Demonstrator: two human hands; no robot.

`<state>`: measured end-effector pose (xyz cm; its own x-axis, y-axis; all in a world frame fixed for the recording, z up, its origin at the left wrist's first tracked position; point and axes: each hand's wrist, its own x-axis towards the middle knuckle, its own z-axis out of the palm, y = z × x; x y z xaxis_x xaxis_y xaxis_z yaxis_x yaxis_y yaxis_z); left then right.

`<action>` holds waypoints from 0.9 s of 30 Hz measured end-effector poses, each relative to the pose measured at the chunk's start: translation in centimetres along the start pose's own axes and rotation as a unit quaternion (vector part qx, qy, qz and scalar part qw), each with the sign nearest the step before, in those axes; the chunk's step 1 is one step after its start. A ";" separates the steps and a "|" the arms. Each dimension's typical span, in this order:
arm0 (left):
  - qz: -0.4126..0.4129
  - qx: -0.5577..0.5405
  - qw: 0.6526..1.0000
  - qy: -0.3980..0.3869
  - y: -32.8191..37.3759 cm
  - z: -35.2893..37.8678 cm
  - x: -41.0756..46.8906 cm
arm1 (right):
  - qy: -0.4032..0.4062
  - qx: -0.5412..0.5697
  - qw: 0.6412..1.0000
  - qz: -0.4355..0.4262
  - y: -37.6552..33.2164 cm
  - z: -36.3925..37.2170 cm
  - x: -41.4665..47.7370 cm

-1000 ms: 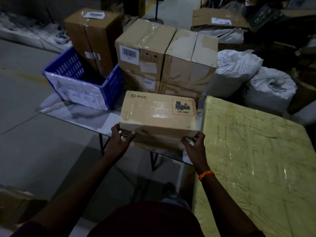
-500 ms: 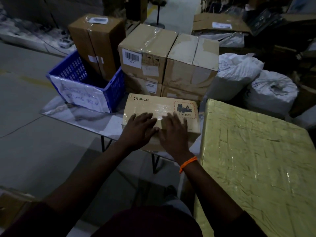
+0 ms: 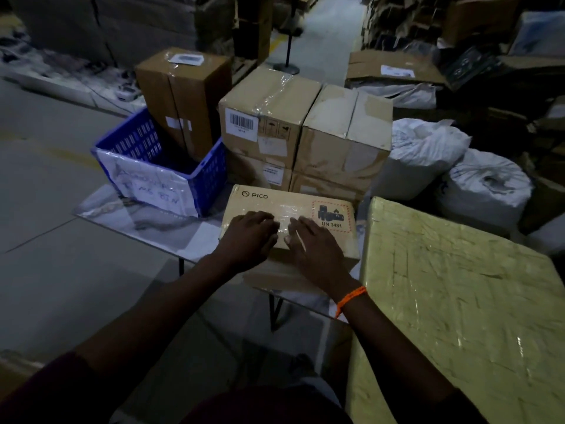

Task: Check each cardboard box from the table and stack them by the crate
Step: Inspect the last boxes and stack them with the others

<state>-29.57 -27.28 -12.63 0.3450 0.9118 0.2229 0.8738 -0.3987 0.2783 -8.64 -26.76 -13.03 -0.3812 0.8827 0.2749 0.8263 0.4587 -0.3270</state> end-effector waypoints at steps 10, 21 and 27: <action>-0.089 0.034 0.993 -0.064 -1.5 1.5 0.4 | -0.115 -0.104 0.984 0.083 4.9 -0.5 1.2; -0.366 -0.123 0.922 -0.018 -0.7 0.8 2.4 | -0.038 0.082 0.948 0.306 5.1 -1.6 2.2; -0.394 -0.413 0.819 0.059 -1.2 -1.9 2.8 | 0.035 0.378 0.843 0.381 6.4 -3.2 2.6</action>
<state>-30.35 -24.42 -10.54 -0.2929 0.9216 -0.2548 0.2632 0.3339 0.9051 -2.98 -21.86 -11.54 0.1881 0.9545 -0.2313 0.3100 -0.2812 -0.9082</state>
